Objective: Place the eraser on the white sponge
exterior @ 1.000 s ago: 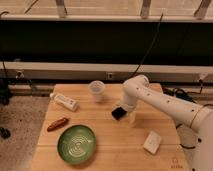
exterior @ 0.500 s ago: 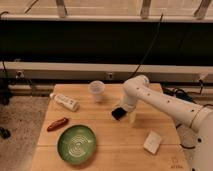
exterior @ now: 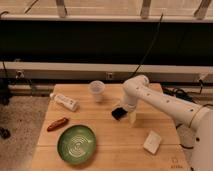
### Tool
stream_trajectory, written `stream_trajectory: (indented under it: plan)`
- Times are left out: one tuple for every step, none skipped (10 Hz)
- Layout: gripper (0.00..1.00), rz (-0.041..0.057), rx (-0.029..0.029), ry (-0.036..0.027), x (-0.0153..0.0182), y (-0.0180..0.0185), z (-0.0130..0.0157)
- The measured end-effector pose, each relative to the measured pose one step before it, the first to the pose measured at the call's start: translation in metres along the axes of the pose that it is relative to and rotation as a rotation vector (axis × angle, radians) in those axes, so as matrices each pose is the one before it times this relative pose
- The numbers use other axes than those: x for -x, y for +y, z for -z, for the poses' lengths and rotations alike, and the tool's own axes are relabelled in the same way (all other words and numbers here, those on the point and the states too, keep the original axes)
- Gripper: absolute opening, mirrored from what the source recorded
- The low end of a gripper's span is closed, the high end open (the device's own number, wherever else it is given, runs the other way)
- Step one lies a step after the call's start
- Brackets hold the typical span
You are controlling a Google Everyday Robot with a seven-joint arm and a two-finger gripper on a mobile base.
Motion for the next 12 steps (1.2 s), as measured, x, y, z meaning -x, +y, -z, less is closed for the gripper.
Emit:
stream_trajectory:
  plan:
    - [0.8, -0.00195, 0.01207, 0.0105, -0.00342, -0.0005, -0.00291]
    - [0.8, 0.0016, 0.01015, 0.00877, -0.00145, -0.00299, -0.00281]
    - [0.8, -0.00095, 0.00402, 0.00198, -0.00044, -0.00162, -0.00179]
    - [0.8, -0.00255, 0.00597, 0.00779, -0.00354, 0.00026, -0.00183]
    - [0.8, -0.00205, 0.00707, 0.00494, -0.00302, 0.00044, -0.00174]
    - [0.76, 0.00239, 0.00944, 0.00345, -0.00227, -0.00228, -0.00239]
    - [0.67, 0.00068, 0.00565, 0.00166, -0.00244, -0.00099, -0.00125]
    - [0.59, -0.00182, 0.00423, 0.00168, -0.00325, 0.00016, -0.00053]
    - [0.45, -0.00252, 0.00455, 0.00141, -0.00518, -0.00068, 0.0006]
    - [0.35, 0.00099, 0.00117, -0.00012, -0.00148, -0.00127, 0.00081]
    - [0.24, -0.00107, 0.0016, -0.00045, -0.00207, 0.0003, 0.00054]
    - [0.12, 0.00084, 0.00187, 0.00548, -0.00296, 0.00112, 0.00135]
